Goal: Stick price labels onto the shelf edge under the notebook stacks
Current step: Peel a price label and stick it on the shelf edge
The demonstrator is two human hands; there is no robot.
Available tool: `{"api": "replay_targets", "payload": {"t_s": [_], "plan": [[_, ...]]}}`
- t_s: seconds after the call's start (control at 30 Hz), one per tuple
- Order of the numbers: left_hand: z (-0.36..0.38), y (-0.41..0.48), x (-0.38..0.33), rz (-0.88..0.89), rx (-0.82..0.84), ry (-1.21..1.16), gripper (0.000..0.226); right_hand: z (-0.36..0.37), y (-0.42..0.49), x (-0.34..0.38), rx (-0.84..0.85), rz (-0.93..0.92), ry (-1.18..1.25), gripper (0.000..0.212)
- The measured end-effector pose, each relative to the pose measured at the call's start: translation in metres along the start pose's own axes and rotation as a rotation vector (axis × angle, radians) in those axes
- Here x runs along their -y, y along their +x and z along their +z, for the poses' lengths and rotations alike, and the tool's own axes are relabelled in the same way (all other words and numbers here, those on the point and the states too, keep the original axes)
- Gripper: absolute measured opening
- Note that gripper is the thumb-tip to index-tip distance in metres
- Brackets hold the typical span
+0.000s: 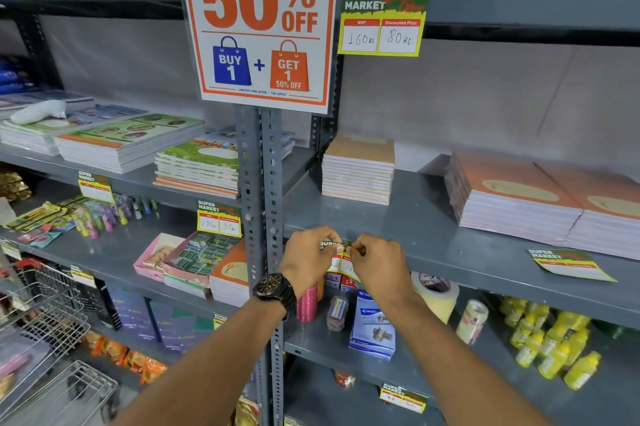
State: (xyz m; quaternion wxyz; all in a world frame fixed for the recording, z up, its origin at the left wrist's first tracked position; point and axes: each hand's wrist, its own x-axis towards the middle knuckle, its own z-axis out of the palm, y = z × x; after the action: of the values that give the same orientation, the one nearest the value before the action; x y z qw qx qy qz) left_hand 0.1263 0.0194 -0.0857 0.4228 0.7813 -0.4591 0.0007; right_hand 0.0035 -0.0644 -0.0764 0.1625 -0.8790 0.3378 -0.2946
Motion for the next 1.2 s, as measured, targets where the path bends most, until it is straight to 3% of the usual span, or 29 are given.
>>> {"api": "replay_targets", "payload": {"t_s": [0.2, 0.4, 0.6, 0.83, 1.2], "plan": [[-0.002, 0.004, 0.003, -0.017, -0.045, 0.063, 0.017, -0.006, -0.001, 0.002, -0.012, -0.089, -0.116, 0.014], [-0.014, 0.012, 0.005, 0.039, -0.065, 0.351, 0.032, -0.012, 0.007, 0.0, -0.016, -0.112, -0.192, 0.015], [-0.017, 0.013, 0.005, 0.142, -0.053, 0.487, 0.026, -0.011, 0.003, 0.008, 0.012, -0.138, -0.235, 0.024], [-0.021, 0.018, -0.003, 0.147, -0.012, 0.409, 0.015, -0.018, 0.011, 0.014, 0.07, -0.13, -0.301, 0.042], [-0.019, 0.023, -0.004, 0.149, 0.008, 0.477, 0.026, -0.02, 0.012, 0.007, 0.074, -0.195, -0.28, 0.025]]}}
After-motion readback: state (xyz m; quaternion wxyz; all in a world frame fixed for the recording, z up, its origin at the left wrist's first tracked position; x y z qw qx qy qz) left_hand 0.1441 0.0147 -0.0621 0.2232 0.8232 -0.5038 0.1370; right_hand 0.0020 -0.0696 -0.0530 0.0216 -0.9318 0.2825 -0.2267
